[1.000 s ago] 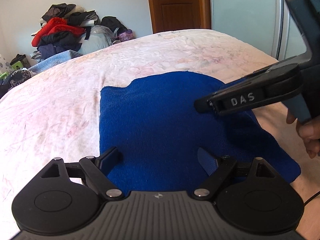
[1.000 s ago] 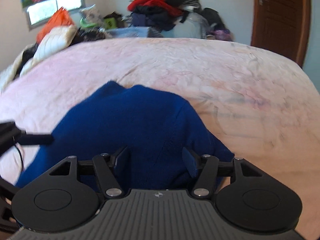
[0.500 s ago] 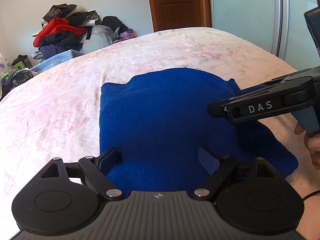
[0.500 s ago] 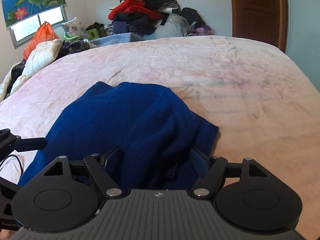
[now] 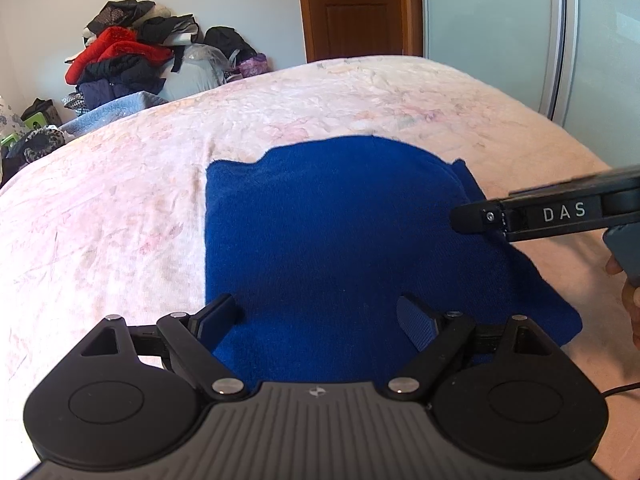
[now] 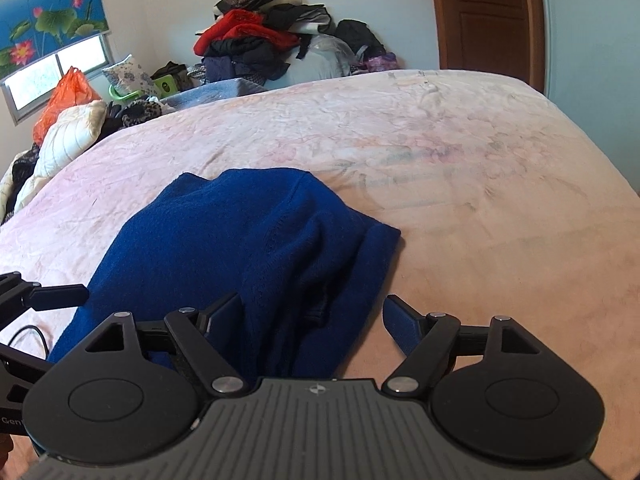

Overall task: Fold small clothes
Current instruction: 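Grasp the sweater side edge with the left gripper while the right gripper grasps beside it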

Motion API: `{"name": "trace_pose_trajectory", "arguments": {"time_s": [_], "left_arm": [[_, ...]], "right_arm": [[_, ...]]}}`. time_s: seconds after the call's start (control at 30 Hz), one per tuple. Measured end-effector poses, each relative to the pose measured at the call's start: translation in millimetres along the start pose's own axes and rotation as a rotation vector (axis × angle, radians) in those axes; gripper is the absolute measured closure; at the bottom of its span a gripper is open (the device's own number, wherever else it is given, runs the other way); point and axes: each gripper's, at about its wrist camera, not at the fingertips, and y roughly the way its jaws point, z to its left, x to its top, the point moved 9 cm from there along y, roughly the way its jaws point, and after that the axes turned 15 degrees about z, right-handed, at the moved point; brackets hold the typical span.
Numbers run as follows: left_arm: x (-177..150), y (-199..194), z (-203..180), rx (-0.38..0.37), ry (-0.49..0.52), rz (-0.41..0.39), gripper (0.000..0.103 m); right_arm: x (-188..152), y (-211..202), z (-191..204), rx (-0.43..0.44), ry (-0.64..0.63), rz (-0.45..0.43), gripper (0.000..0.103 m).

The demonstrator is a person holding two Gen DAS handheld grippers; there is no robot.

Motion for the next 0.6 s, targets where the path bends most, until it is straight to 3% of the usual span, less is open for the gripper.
{"name": "trace_pose_trajectory", "arguments": {"time_s": [0.17,0.27,0.4,0.53,0.6], "left_arm": [[8.1,-9.1,37.3,-0.042,-0.092,-0.051,0.015],[17.8,2.9,71.2,-0.083,-0.192,-0.021,0.015],[32.3,35.6,105.2,-0.234,-0.341,0.052,0.015],[40.7,69.0,104.1,-0.467,-0.401,0.141,0.015],[46.2,73.0,100.1,-0.488,-0.384,0.114,0.015]], "right_arm": [[-6.3,-2.6,-11.9,0.092,0.079,0.003,0.02],[-8.3,3.1,-19.1,0.179,0.134,0.019,0.019],[-0.7,16.2,-21.2,0.307,0.165,0.019,0.014],[20.7,32.0,-19.4,0.451,0.194,0.017,0.018],[32.5,41.3,-16.6,0.505,0.198,0.013,0.021]]}}
